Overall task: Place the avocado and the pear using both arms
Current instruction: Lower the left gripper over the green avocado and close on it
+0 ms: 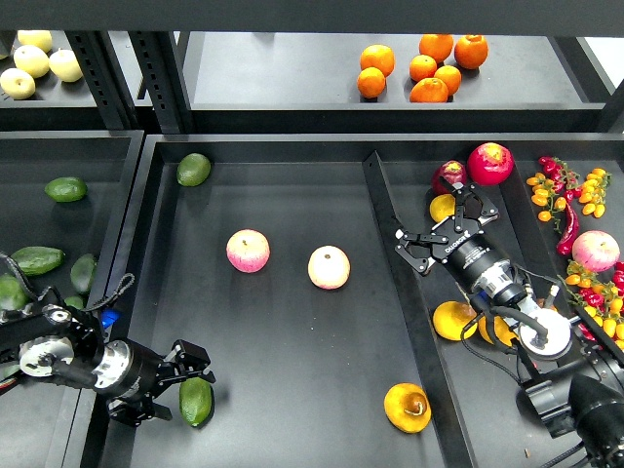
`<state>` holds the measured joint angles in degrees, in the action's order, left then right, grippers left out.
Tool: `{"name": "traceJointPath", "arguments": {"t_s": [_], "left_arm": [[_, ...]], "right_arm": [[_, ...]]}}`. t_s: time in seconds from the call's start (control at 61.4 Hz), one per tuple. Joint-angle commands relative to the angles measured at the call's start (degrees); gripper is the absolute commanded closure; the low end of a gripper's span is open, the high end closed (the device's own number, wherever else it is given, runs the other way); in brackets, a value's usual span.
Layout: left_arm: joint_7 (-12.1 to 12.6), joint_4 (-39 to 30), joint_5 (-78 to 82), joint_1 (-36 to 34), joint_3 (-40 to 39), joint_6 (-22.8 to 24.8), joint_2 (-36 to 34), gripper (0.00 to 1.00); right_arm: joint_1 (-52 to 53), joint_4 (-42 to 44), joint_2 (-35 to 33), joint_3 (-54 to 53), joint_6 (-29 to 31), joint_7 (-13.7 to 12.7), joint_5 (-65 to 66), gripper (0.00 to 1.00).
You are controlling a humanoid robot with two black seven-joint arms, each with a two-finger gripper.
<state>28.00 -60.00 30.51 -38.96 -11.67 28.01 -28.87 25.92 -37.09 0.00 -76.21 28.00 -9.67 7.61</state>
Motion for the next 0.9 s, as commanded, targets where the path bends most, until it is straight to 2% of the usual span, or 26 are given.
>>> {"name": "traceJointPath", "arguments": {"t_s": [0.0, 0.538, 0.88], "left_arm": [[0.0, 0.4, 0.8, 0.2, 0.0, 0.0, 0.7, 0.03], [0.0, 2.1, 1.8, 1.0, -0.5, 0.0, 3.0, 0.04], [0.0, 3.5, 4.7, 1.1, -0.6, 0.0, 4.3, 0.18]], "right_arm": [[0.0, 0.0, 0.0, 0.0, 0.0, 0.0, 0.0, 0.0], [0.0, -0.3, 0.0, 0.1, 0.0, 0.0, 0.0, 0.0], [0.0, -0.4, 0.0, 0.1, 0.0, 0.0, 0.0, 0.0]]}}
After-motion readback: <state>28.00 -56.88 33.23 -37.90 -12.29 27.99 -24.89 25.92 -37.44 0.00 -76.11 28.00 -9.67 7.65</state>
